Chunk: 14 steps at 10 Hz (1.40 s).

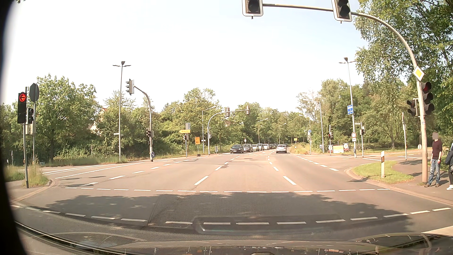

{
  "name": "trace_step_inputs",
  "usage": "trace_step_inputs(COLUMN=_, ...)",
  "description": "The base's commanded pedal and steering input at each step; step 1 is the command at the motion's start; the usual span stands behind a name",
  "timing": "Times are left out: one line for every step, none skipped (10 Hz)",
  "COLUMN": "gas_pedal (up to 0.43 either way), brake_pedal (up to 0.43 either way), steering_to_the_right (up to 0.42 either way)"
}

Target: Follow the waypoints while adhering to traffic rules and regulations

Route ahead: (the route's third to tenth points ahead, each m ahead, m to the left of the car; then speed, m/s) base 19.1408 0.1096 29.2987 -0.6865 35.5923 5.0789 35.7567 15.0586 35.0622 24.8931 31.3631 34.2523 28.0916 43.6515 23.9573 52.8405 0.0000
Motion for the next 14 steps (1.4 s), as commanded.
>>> trace_step_inputs(gas_pedal=0.0, brake_pedal=0.232, steering_to_the_right=-0.003)
trace_step_inputs(gas_pedal=0.0, brake_pedal=0.232, steering_to_the_right=-0.003)
trace_step_inputs(gas_pedal=0.0, brake_pedal=0.226, steering_to_the_right=-0.003)
trace_step_inputs(gas_pedal=0.0, brake_pedal=0.226, steering_to_the_right=-0.003)
trace_step_inputs(gas_pedal=0.0, brake_pedal=0.226, steering_to_the_right=-0.003)
trace_step_inputs(gas_pedal=0.0, brake_pedal=0.226, steering_to_the_right=-0.003)
trace_step_inputs(gas_pedal=0.0, brake_pedal=0.232, steering_to_the_right=-0.003)
trace_step_inputs(gas_pedal=0.0, brake_pedal=0.226, steering_to_the_right=-0.003)
trace_step_inputs(gas_pedal=0.0, brake_pedal=0.226, steering_to_the_right=-0.003)
trace_step_inputs(gas_pedal=0.0, brake_pedal=0.232, steering_to_the_right=-0.003)
trace_step_inputs(gas_pedal=0.0, brake_pedal=0.232, steering_to_the_right=-0.003)
trace_step_inputs(gas_pedal=0.0, brake_pedal=0.226, steering_to_the_right=-0.003)
trace_step_inputs(gas_pedal=0.0, brake_pedal=0.226, steering_to_the_right=-0.003)
trace_step_inputs(gas_pedal=0.0, brake_pedal=0.226, steering_to_the_right=-0.003)
